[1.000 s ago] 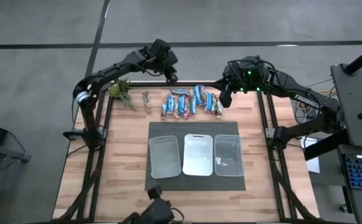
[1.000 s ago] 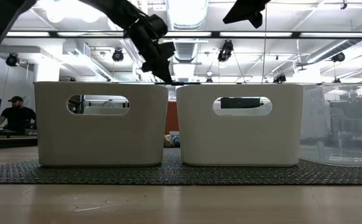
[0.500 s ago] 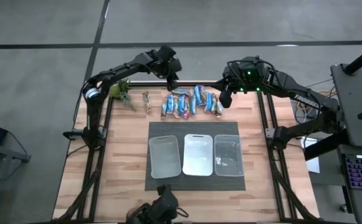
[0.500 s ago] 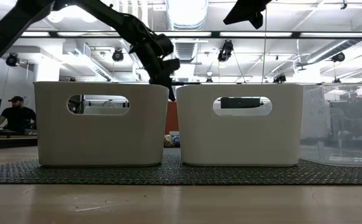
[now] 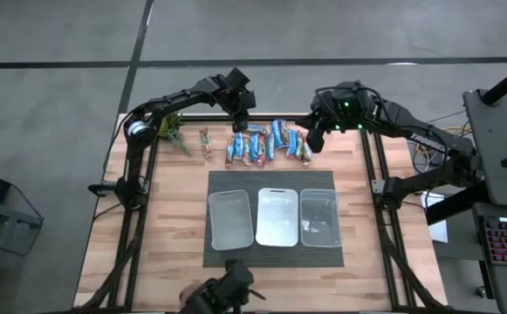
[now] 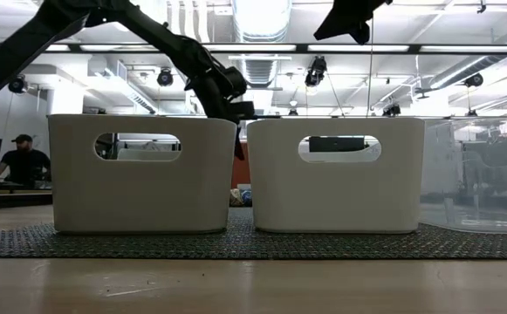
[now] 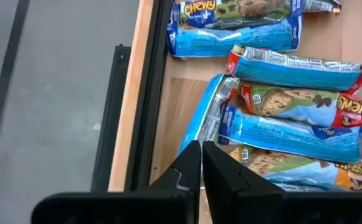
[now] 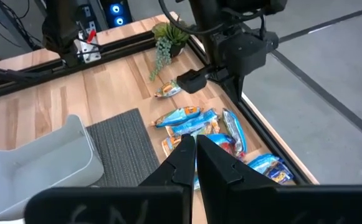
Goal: Pick and place Granola Bars by type
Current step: Put the red granola bar into the gray bin
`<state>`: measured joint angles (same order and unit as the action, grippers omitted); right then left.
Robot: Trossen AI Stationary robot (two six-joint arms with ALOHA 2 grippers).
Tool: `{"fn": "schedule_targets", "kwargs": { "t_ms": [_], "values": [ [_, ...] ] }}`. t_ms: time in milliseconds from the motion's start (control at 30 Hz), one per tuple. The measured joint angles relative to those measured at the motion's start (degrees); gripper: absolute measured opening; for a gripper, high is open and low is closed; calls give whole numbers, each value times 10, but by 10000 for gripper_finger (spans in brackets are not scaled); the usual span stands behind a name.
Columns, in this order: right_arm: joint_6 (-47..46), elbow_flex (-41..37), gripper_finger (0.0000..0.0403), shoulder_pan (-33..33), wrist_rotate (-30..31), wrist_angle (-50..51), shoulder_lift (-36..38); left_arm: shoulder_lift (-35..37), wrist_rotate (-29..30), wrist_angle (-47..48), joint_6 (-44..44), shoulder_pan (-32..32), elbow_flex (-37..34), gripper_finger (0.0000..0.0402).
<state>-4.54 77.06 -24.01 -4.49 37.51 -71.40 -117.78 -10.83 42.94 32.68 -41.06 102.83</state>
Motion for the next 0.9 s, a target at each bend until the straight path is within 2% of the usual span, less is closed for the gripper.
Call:
{"fn": "schedule_targets", "kwargs": {
  "t_ms": [167, 333, 633, 767, 900],
  "values": [
    [0, -17, 8, 0, 0, 0, 0, -4, -16, 1, -26, 0, 0, 18],
    [-14, -22, 8, 0, 0, 0, 0, -4, -15, 1, -39, 0, 0, 80],
    [-13, -22, 8, 0, 0, -1, 0, -4, 20, 17, -26, 1, 0, 189],
    [-13, -22, 8, 0, 0, -1, 0, -4, 28, 25, -7, 1, 0, 211],
    [-15, -22, 8, 0, 0, -1, 0, -4, 29, 33, 15, 3, 0, 215]
  ]
}}
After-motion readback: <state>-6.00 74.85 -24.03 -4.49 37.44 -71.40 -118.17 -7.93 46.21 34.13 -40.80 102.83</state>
